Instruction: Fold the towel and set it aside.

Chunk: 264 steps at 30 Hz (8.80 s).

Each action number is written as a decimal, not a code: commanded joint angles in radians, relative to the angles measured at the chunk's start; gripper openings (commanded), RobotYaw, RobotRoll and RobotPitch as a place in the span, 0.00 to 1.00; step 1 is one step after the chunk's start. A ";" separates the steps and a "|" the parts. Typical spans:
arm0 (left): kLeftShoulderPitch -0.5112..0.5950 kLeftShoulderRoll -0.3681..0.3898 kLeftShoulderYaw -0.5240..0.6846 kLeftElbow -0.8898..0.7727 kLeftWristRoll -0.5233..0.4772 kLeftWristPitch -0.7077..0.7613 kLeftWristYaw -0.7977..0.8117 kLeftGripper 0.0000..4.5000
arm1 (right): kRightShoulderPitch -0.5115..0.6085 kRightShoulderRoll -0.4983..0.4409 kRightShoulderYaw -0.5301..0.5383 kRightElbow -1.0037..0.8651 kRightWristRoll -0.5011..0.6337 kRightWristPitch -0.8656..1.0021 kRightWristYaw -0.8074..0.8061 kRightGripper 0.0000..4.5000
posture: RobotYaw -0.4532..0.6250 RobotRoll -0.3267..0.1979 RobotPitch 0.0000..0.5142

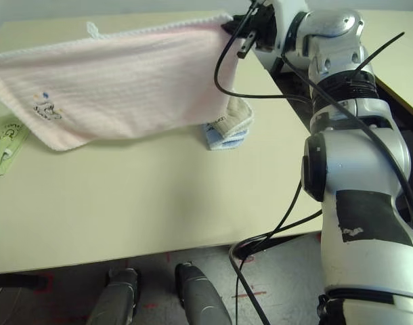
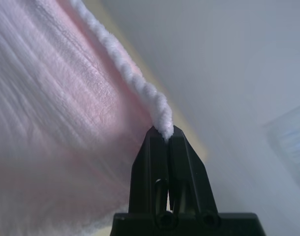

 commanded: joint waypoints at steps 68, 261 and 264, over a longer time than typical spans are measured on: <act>1.847 0.130 0.797 -0.942 -0.457 -0.258 -0.342 0.00 | 1.382 -0.201 -0.052 -1.078 0.518 -0.168 0.468 0.00 | 0.42 0.62 0.38; 1.781 0.233 0.752 -1.329 -0.632 0.658 -0.477 0.37 | 0.918 -0.152 0.057 -1.787 0.390 1.433 0.236 0.00 | 0.32 0.62 0.33; 1.826 0.204 0.760 -1.392 -0.595 0.613 -0.450 0.60 | 0.918 -0.140 0.060 -1.810 0.411 1.465 0.199 0.00 | 0.32 0.62 0.33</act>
